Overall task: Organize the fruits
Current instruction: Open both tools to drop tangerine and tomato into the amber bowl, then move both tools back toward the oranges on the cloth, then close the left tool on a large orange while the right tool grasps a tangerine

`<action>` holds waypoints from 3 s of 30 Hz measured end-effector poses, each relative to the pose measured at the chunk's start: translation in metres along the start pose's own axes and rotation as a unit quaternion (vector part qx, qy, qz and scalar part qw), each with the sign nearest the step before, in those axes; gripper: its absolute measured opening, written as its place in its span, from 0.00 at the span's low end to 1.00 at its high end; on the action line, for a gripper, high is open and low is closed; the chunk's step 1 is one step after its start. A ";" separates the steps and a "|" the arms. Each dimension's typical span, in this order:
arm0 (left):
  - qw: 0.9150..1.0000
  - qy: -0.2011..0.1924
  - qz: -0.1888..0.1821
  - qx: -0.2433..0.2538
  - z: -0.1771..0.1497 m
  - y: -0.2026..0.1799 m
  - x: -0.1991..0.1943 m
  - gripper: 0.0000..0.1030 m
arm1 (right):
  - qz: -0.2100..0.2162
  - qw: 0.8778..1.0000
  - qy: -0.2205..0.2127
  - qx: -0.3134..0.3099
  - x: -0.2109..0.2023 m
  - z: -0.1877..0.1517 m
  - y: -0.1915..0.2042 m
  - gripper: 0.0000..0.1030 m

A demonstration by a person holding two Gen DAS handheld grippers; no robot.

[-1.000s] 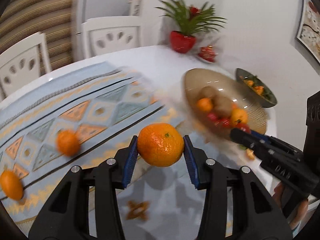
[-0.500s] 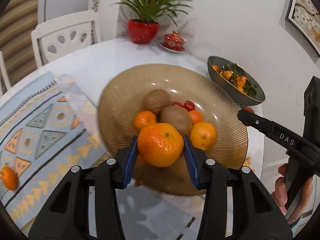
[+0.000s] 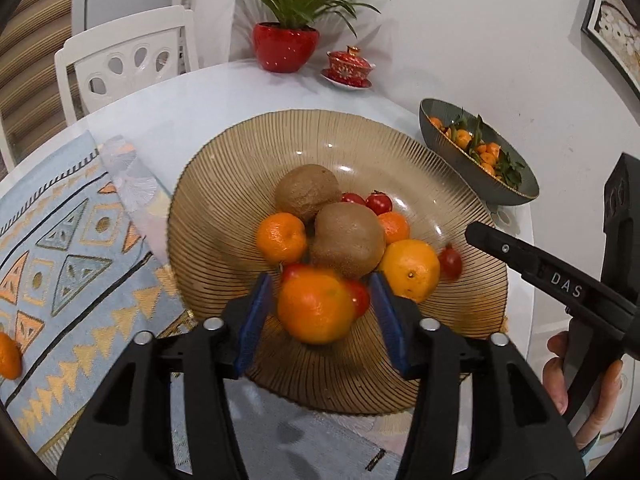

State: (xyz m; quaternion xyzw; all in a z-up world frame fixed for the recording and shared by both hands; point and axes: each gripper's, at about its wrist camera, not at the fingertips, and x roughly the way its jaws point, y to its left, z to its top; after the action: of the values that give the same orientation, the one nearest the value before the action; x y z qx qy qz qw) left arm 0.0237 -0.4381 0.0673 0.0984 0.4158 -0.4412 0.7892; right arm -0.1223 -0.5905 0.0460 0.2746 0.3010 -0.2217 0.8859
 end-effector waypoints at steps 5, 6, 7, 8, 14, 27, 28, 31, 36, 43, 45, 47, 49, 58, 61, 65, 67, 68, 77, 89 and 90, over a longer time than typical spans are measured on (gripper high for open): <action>1.000 -0.014 0.000 -0.015 -0.005 0.013 -0.025 0.51 | 0.001 1.000 -0.008 0.005 -0.018 -0.004 0.001 0.30; 1.000 -0.019 0.000 -0.022 -0.007 0.017 -0.033 0.51 | 0.004 1.000 -0.010 0.006 -0.024 -0.006 0.003 0.30; 0.999 -0.022 -0.001 -0.027 -0.009 0.021 -0.039 0.51 | 0.007 1.000 -0.011 0.005 -0.027 -0.007 0.005 0.30; 0.999 -0.026 -0.001 -0.033 -0.013 0.025 -0.047 0.51 | 0.010 1.000 -0.012 0.003 -0.031 -0.008 0.010 0.30; 0.997 -0.053 0.006 -0.059 -0.032 0.051 -0.092 0.52 | 0.027 0.999 -0.019 -0.033 -0.054 -0.020 0.053 0.30; 0.982 -0.109 0.092 -0.123 -0.102 0.139 -0.206 0.53 | 0.086 0.986 -0.004 -0.143 -0.075 -0.072 0.196 0.34; 0.980 -0.113 0.099 -0.127 -0.106 0.146 -0.214 0.53 | 0.092 0.984 -0.001 -0.151 -0.075 -0.077 0.209 0.34; 0.975 -0.128 0.113 -0.145 -0.122 0.171 -0.238 0.54 | 0.105 0.979 0.007 -0.173 -0.073 -0.090 0.241 0.35; 0.963 -0.131 0.160 -0.175 -0.146 0.212 -0.267 0.56 | 0.123 0.971 0.025 -0.206 -0.062 -0.113 0.289 0.41; 0.948 -0.137 0.185 -0.220 -0.164 0.261 -0.287 0.56 | 0.135 0.961 0.049 -0.238 -0.040 -0.138 0.344 0.43; 0.943 -0.131 0.199 -0.232 -0.164 0.276 -0.289 0.56 | 0.130 0.958 0.051 -0.250 -0.034 -0.141 0.356 0.45; 0.938 -0.128 0.212 -0.242 -0.162 0.285 -0.289 0.56 | 0.126 0.955 0.052 -0.262 -0.027 -0.144 0.372 0.46; 0.932 -0.135 0.219 -0.255 -0.160 0.297 -0.289 0.57 | 0.124 0.954 0.051 -0.270 -0.021 -0.144 0.382 0.50; 0.921 -0.177 0.218 -0.270 -0.171 0.326 -0.261 0.68 | 0.119 0.961 0.042 -0.247 0.037 -0.141 0.396 0.57; 0.920 -0.185 0.230 -0.256 -0.173 0.325 -0.255 0.72 | 0.136 0.967 0.032 -0.214 0.062 -0.135 0.389 0.58; 0.924 -0.178 0.237 -0.243 -0.176 0.324 -0.243 0.78 | 0.153 0.970 0.033 -0.186 0.085 -0.140 0.377 0.63; 0.927 -0.165 0.223 -0.251 -0.179 0.330 -0.234 0.79 | 0.134 0.967 0.046 -0.213 0.095 -0.148 0.381 0.65; 0.929 -0.151 0.214 -0.261 -0.181 0.336 -0.225 0.79 | 0.124 0.965 0.044 -0.227 0.097 -0.151 0.384 0.65; 0.945 -0.075 0.220 -0.232 -0.180 0.330 -0.185 0.81 | 0.104 0.957 0.083 -0.258 0.118 -0.162 0.391 0.53; 0.942 -0.051 0.230 -0.238 -0.182 0.334 -0.177 0.61 | 0.100 0.952 0.086 -0.277 0.122 -0.167 0.398 0.44; 0.941 -0.051 0.235 -0.236 -0.181 0.334 -0.177 0.59 | 0.100 0.951 0.085 -0.279 0.122 -0.168 0.399 0.44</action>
State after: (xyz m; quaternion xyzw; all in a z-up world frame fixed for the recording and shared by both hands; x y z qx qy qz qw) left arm 0.1333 -0.0373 0.0130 -0.0187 0.4319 -0.1367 0.8913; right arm 0.1191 -0.2150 -0.0049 0.0631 0.3961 -0.0155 0.9159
